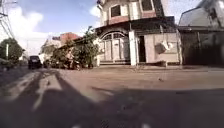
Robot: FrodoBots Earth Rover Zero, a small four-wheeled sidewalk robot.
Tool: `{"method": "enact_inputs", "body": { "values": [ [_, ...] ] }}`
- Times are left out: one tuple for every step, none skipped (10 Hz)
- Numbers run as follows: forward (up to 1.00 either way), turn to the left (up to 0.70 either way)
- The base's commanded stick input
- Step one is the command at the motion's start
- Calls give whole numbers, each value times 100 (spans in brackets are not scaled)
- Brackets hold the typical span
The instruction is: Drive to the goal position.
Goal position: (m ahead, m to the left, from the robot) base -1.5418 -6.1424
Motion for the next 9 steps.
{"method": "enact_inputs", "body": {
  "values": [
    [0,-100],
    [0,-100],
    [0,-100],
    [0,-100],
    [0,-100],
    [0,-100],
    [0,-100],
    [0,-100],
    [0,-100]
  ]
}}
